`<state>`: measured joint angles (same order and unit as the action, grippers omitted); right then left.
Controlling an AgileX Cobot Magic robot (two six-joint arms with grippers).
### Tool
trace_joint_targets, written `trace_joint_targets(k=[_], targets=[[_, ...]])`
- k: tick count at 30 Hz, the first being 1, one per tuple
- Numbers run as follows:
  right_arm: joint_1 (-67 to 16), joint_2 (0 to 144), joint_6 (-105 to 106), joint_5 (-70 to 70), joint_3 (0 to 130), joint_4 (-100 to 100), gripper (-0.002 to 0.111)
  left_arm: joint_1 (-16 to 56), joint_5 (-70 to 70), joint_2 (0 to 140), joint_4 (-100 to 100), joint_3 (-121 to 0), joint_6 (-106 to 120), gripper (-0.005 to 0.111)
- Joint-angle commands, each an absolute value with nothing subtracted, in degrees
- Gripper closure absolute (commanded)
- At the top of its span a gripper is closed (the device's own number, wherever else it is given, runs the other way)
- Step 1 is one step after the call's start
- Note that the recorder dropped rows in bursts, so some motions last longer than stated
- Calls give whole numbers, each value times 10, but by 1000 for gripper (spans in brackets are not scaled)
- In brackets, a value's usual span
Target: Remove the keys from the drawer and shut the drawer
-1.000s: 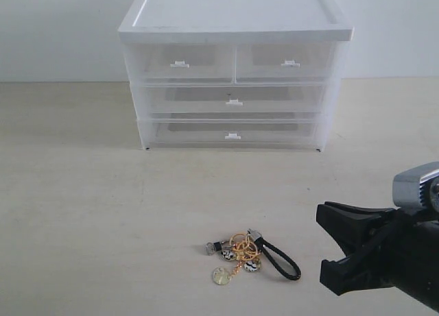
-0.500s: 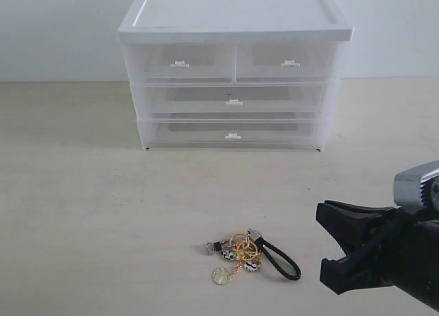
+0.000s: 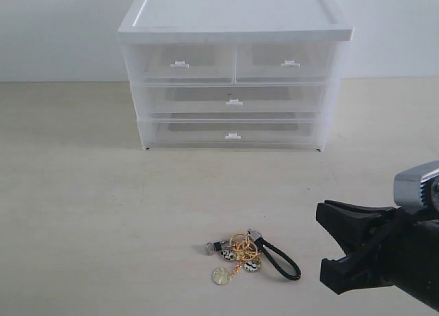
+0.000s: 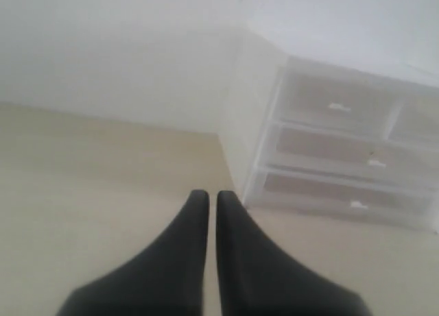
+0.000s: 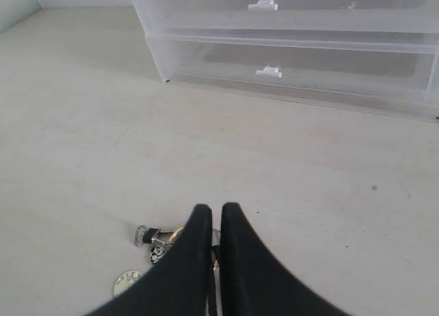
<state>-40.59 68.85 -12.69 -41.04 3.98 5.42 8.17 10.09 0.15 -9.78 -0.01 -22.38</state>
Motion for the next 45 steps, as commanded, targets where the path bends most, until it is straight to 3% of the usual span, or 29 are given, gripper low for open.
trace_joint_targets(k=[1, 23, 30, 45], targets=[[-407, 686, -128, -416, 41, 54, 108, 69, 193, 0, -105, 0, -216, 103], [-407, 686, -128, -417, 41, 54, 108, 69, 199, 0, -103, 0, -93, 103], [-407, 686, -128, -417, 41, 54, 108, 69, 182, 0, 35, 0, 84, 103], [-407, 686, -128, -417, 41, 54, 108, 69, 183, 0, -8, 0, -9, 103]])
